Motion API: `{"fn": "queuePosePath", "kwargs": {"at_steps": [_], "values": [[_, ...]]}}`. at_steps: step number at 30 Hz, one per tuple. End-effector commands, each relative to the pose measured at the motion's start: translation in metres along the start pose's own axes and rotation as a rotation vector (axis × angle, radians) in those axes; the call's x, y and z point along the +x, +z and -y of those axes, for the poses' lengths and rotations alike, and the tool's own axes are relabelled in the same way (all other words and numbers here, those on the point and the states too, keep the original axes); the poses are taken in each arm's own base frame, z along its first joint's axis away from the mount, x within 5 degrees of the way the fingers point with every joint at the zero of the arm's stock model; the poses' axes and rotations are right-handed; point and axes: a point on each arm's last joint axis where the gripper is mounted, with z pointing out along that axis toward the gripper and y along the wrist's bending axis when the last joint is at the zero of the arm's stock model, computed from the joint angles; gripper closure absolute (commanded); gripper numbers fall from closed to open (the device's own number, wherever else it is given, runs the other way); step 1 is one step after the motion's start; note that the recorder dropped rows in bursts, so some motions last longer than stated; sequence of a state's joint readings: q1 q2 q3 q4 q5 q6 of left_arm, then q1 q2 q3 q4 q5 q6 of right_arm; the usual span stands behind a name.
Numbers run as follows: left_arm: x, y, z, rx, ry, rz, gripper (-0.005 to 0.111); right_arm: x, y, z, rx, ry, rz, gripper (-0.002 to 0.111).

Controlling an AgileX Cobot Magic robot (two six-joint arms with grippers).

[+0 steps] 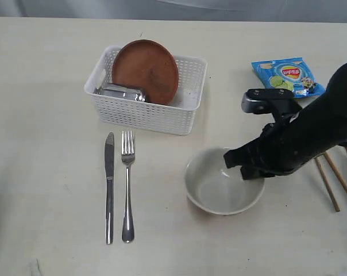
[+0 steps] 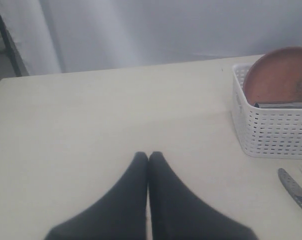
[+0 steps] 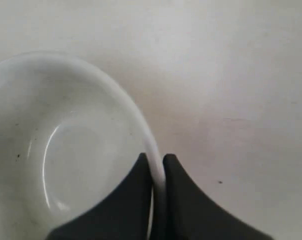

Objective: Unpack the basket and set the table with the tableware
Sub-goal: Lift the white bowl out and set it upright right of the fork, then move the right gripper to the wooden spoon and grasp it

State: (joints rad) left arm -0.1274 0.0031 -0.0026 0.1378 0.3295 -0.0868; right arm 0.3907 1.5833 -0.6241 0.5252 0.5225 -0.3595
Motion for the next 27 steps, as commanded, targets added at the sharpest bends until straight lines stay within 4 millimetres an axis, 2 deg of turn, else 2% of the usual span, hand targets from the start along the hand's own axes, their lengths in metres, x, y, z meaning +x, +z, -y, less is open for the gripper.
{"fn": "queuePosePath", "kwargs": {"at_steps": [1, 3, 5, 10, 12, 15, 20, 24, 27], "values": [[0.000, 0.000, 0.000, 0.005, 0.003, 0.011, 0.107, -0.003, 0.000, -0.010, 0.001, -0.062, 0.062, 0.109], [0.000, 0.000, 0.000, 0.005, 0.003, 0.011, 0.107, -0.005, 0.000, -0.010, 0.007, -0.054, 0.087, 0.108], [0.000, 0.000, 0.000, 0.005, 0.003, 0.011, 0.107, -0.006, 0.000, -0.010, 0.004, -0.043, 0.093, 0.100], [0.000, 0.000, 0.000, 0.005, 0.003, 0.011, 0.107, -0.004, 0.005, -0.009, 0.003, -0.029, 0.067, 0.065], [0.000, 0.000, 0.000, 0.005, 0.003, 0.011, 0.107, -0.005, 0.005, -0.010, -0.004, -0.028, 0.055, 0.057], [0.000, 0.000, 0.000, 0.005, 0.003, 0.011, 0.107, -0.011, -0.004, -0.014, -0.029, -0.048, 0.042, 0.056], [0.000, 0.000, 0.000, 0.005, 0.003, 0.011, 0.107, -0.034, -0.037, -0.017, 0.056, -0.068, 0.055, 0.056], [0.000, 0.000, 0.000, 0.005, 0.003, 0.011, 0.107, -0.049, -0.069, -0.006, 0.233, 0.008, 0.014, 0.056], [0.000, 0.000, 0.000, 0.005, 0.003, 0.011, 0.107, -0.053, -0.085, 0.016, 0.355, 0.085, -0.015, 0.056]]}}
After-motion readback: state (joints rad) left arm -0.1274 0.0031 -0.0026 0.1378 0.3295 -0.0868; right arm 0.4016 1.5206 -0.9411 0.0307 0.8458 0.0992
